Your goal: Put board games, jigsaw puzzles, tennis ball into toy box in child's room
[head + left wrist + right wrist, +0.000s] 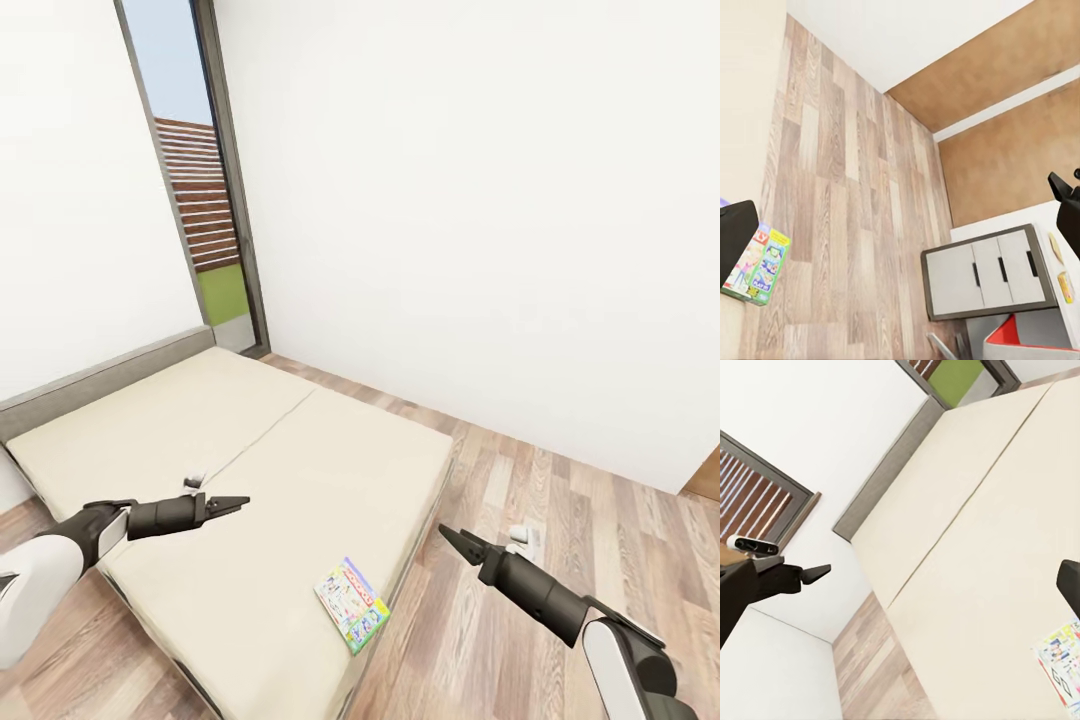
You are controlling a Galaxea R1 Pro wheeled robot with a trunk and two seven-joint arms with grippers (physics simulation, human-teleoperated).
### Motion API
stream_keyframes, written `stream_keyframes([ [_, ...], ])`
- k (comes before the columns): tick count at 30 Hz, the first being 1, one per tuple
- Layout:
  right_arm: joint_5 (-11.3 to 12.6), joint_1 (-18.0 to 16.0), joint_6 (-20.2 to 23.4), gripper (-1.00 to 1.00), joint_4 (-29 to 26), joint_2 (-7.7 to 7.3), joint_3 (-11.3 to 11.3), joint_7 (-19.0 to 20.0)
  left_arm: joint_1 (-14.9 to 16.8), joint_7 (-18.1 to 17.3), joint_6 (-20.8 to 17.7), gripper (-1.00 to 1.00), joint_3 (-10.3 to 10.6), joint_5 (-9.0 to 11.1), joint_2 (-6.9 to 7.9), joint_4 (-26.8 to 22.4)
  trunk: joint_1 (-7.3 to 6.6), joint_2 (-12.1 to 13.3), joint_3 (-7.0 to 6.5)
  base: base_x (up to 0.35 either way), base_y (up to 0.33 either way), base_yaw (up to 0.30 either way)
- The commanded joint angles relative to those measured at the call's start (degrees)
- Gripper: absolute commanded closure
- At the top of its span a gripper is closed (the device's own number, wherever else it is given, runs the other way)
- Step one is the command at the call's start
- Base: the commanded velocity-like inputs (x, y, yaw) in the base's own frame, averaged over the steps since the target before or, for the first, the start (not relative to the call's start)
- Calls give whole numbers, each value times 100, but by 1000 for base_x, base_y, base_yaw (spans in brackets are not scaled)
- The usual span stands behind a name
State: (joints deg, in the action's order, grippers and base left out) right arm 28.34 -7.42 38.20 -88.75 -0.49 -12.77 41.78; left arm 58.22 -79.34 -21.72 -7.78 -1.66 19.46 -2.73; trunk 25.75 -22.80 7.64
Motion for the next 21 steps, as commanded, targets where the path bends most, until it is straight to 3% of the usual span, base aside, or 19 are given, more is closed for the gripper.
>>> stream_keyframes([
  [1,28,-5,39,-100,-2,-8,-6,6,2,-20,-60,-100,-23,-18,-1,0,3,-12,12,0,0,0],
  [21,31,-5,39,-100,-2,-22,-4,6,-8,-6,-60,-100,-14,-18,-5,0,3,-12,12,65,0,0],
])
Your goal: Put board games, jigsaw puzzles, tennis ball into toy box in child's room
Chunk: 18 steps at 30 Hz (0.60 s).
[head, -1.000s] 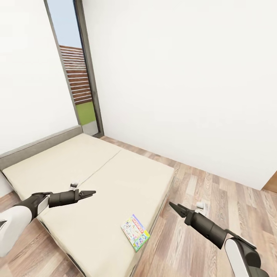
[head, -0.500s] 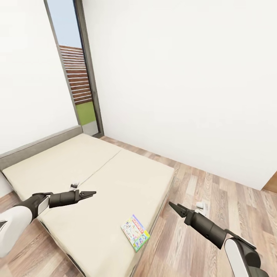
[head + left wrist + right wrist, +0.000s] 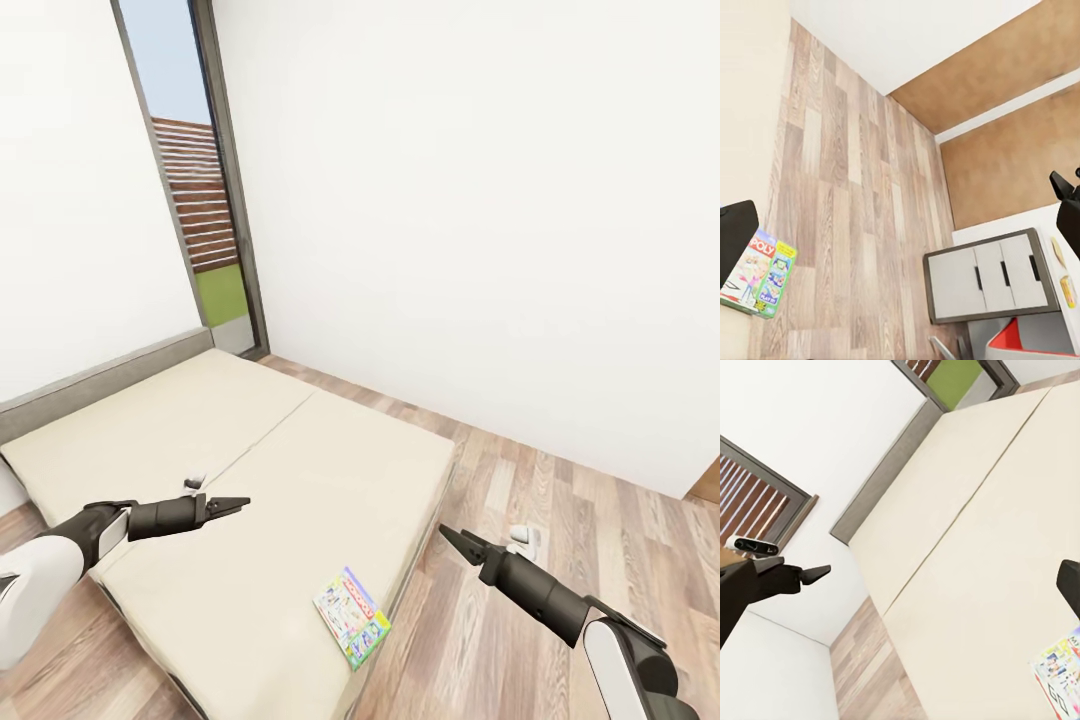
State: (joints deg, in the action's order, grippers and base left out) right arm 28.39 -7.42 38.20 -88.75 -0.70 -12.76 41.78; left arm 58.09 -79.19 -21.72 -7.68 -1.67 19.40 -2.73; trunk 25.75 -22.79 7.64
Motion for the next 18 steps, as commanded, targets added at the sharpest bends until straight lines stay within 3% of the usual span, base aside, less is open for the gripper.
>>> stream_keyframes([
  [1,26,-5,38,-100,-2,0,-6,6,4,-20,-60,-100,-23,-18,1,0,3,-12,12,11,0,0],
  [18,26,-5,38,-100,-2,-8,1,6,0,-17,-60,-100,-23,-18,-3,0,3,-12,12,44,-10,0],
])
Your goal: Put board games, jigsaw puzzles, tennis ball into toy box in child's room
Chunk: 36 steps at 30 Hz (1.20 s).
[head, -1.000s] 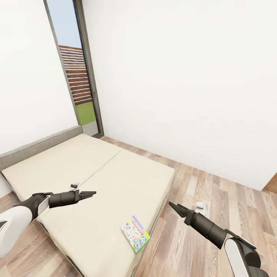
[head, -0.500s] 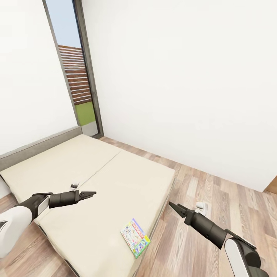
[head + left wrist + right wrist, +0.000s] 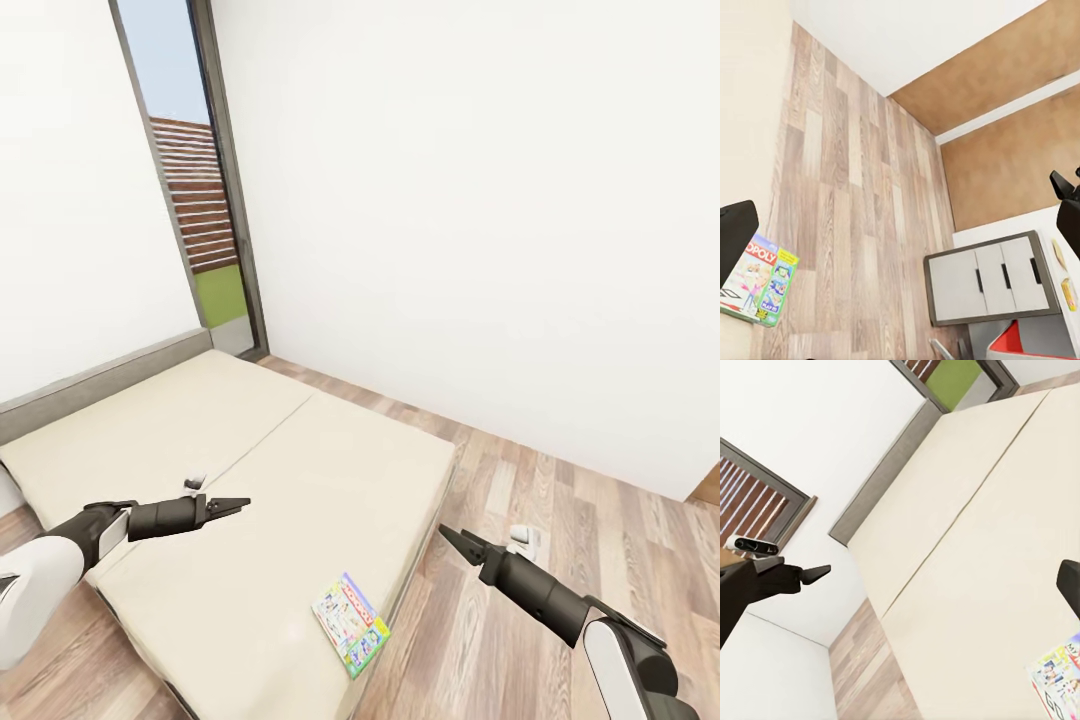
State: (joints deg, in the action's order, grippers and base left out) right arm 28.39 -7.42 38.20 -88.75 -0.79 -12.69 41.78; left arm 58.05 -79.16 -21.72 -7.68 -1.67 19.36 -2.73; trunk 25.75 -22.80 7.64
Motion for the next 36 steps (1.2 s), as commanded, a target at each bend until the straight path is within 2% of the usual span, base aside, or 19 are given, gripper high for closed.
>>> stream_keyframes([
  [1,26,-5,38,-100,-2,0,-6,6,5,-20,-60,-100,-23,-18,1,0,3,-12,12,4,-1,23],
  [10,26,-5,38,-100,-2,0,-5,6,5,-20,-60,-100,-23,-18,2,0,3,-12,12,1,-83,163],
  [36,26,-5,41,-100,-3,0,-5,-1,5,-20,-60,-100,-23,-18,-3,0,3,-12,12,0,-161,284],
])
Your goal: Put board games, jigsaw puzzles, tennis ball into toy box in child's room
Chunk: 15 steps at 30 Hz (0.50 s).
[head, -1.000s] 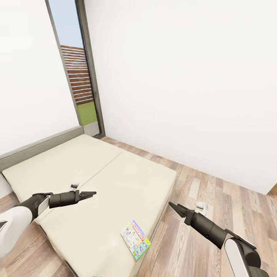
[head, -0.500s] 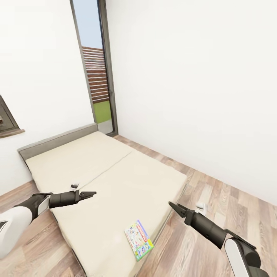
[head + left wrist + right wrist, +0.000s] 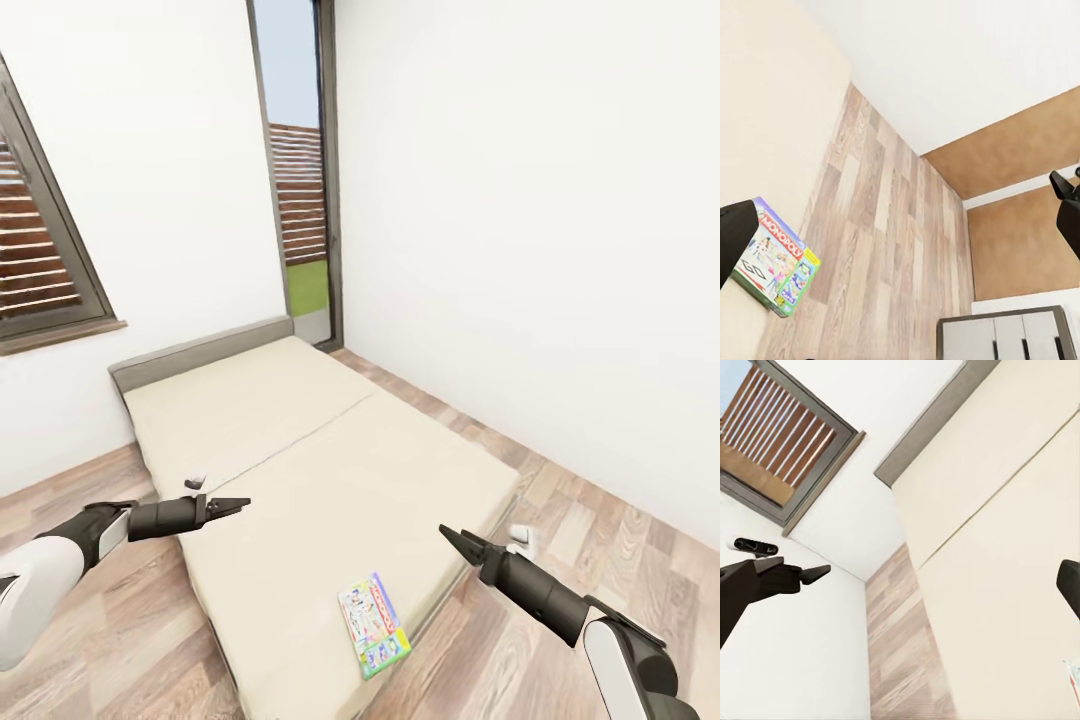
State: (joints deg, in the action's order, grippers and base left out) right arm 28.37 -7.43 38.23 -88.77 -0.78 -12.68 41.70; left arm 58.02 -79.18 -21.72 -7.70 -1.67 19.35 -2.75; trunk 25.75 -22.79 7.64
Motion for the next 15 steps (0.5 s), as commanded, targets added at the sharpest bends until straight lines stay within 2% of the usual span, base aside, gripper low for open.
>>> stream_keyframes([
  [1,28,-4,37,-100,-1,-1,-7,5,7,-19,-60,-100,-21,-18,-1,2,4,-12,12,0,-253,289],
  [15,28,-4,40,-100,0,-1,-7,11,7,-10,-60,-100,-21,-18,-1,2,4,-12,12,0,-288,289],
])
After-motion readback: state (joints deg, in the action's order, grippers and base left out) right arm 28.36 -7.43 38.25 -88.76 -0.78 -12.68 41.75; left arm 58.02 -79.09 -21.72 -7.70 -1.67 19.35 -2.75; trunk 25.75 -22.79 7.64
